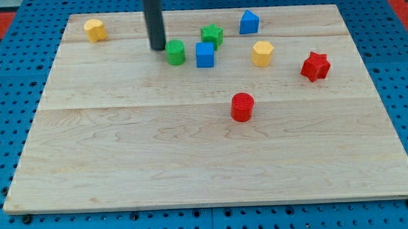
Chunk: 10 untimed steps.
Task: Push the yellow hexagon towards top center
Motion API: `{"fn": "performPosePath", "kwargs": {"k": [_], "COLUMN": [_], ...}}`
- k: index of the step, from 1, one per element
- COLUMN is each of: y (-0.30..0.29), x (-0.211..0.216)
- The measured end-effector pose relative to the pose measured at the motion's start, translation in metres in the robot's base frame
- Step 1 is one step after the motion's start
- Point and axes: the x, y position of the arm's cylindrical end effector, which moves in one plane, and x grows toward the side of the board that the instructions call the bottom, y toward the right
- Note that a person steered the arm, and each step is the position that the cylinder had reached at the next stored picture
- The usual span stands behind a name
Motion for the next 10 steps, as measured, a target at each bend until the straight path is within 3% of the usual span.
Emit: {"fn": "performPosePath", "kwargs": {"k": [1, 3, 4, 5, 7, 9, 10], "y": [0.012, 0.173, 0.211, 0.222, 0.147, 0.188, 0.167], "x": [0.066, 0.054, 0.021, 0.002, -0.062, -0.099, -0.106]}}
